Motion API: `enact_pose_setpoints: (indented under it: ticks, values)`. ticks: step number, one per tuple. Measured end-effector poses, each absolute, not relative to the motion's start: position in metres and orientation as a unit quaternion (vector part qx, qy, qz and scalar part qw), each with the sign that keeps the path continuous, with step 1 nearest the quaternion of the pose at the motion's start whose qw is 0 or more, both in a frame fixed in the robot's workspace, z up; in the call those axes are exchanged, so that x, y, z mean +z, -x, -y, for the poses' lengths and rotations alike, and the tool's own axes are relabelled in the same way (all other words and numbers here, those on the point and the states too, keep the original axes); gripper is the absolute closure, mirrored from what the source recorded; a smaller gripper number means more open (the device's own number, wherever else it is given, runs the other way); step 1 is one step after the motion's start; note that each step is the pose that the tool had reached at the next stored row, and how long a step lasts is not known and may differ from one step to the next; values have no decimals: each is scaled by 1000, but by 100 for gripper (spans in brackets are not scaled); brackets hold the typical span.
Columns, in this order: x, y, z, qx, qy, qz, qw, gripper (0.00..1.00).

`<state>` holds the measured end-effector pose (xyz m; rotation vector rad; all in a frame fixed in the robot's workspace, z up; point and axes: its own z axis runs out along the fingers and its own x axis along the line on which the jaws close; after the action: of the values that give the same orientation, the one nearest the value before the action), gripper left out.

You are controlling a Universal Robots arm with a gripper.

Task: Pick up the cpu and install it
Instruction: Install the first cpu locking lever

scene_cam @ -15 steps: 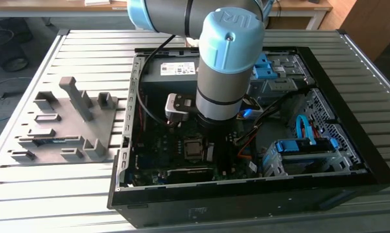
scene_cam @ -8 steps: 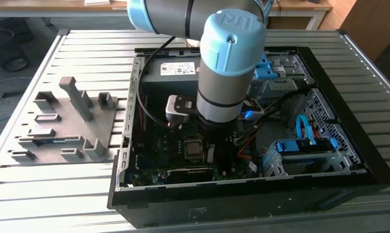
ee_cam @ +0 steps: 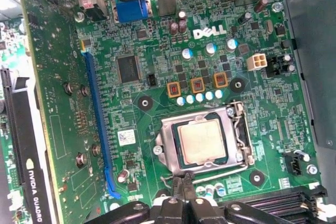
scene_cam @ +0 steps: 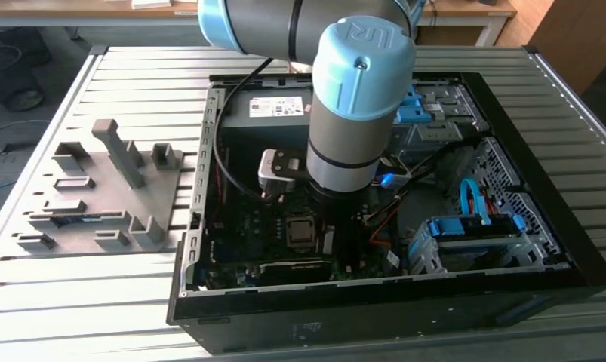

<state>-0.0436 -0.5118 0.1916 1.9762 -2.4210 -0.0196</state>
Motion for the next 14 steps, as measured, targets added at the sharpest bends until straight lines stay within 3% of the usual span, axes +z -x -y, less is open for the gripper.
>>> enact_pose_setpoints:
  ticks: [14]
  values:
    - [190, 44, 517, -6, -632, 775, 8, 90]
